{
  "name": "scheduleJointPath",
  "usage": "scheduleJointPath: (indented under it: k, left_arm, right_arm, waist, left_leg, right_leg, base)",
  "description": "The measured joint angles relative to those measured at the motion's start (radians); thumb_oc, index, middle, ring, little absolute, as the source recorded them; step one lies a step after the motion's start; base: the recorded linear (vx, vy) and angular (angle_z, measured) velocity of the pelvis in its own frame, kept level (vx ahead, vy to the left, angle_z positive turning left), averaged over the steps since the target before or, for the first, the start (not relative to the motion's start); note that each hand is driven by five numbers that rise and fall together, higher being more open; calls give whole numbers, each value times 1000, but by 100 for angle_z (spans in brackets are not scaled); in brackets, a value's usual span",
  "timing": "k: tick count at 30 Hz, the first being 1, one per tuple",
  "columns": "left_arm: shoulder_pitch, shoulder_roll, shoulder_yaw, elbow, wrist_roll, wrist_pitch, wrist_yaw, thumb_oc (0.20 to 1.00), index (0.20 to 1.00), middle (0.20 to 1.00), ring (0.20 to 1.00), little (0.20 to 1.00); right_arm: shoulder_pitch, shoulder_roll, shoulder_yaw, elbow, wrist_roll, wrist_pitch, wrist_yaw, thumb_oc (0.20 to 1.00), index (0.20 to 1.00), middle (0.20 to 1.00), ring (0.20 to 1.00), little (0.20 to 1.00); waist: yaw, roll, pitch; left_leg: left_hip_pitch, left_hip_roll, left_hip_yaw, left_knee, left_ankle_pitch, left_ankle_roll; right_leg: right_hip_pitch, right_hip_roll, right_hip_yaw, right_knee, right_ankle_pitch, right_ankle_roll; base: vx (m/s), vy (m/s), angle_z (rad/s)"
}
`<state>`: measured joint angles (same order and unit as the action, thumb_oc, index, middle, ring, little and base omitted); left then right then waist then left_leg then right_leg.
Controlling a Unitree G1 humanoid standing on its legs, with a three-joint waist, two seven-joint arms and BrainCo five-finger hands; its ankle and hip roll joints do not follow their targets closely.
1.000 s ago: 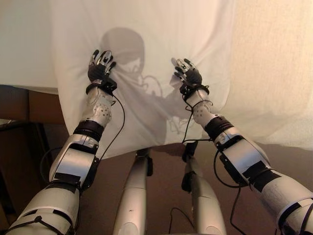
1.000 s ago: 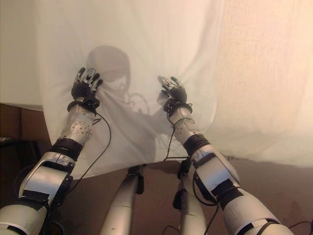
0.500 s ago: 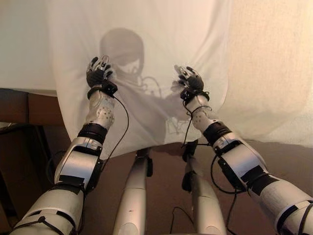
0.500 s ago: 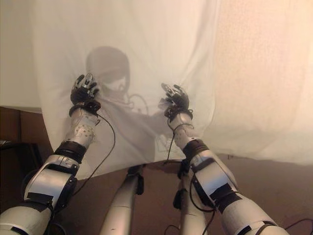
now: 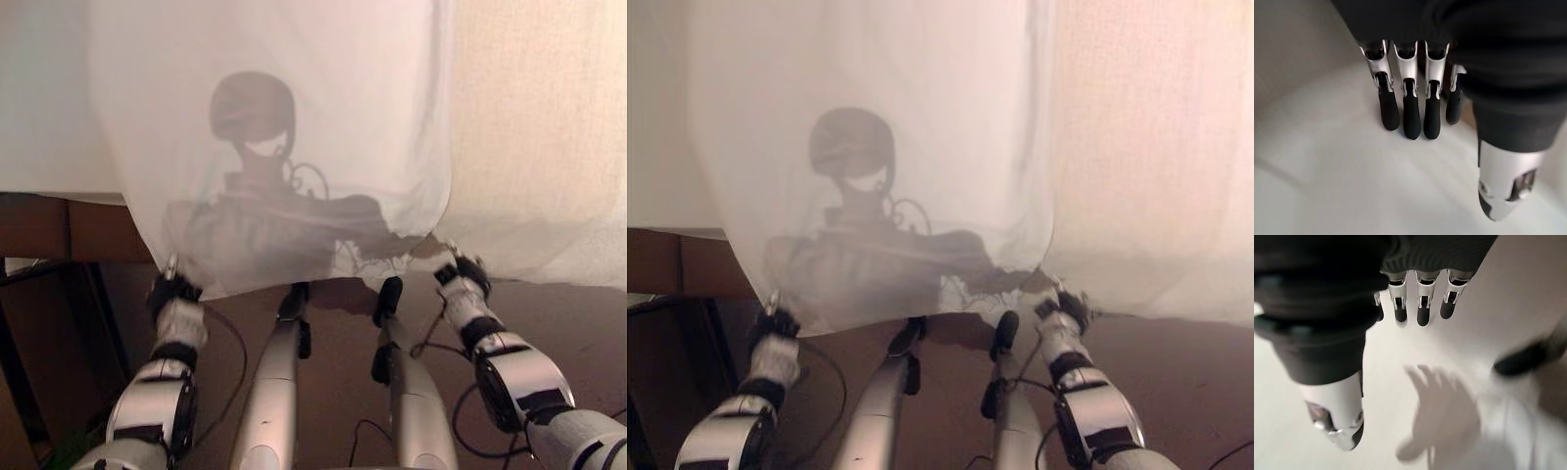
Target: Make the bed
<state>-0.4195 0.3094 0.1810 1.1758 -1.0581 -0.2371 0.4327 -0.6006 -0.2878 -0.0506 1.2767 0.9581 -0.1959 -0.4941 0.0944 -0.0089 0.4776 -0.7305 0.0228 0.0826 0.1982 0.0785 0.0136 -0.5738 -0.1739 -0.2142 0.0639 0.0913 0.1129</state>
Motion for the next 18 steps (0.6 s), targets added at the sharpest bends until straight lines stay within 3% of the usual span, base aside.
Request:
scheduleJointPath:
  k: [5,13,18]
  left_arm:
    - [56,-5,46,38,-13,7,-11,1000,1000,1000,1000,1000]
    - [55,3,62,21,-16,7,-9,1000,1000,1000,1000,1000]
    - [58,15,66,-10,-13,6,-12,1000,1000,1000,1000,1000]
  right_arm:
    - [78,-19,-102,54,6,7,-11,1000,1000,1000,1000,1000]
    - [64,-66,-101,5,-41,8,-60,1000,1000,1000,1000,1000]
    - [48,-118,-85,-56,-149,25,-65,1000,1000,1000,1000,1000]
  waist:
    - [0,15,8]
    - [-25,24,14]
    - [-24,41,24]
  left_leg:
    - [21,-7,-2,-9,12,4]
    - [32,-16,2,-18,34,2]
    - [125,-15,34,-3,33,2]
  right_leg:
    - [-14,-13,8,70,-29,1]
    - [-62,-34,24,183,-68,-7]
    - [-39,-47,67,300,-119,-9]
  base:
    - [-24,-16,2]
    - [-50,-28,1]
    - [-51,-106,-9]
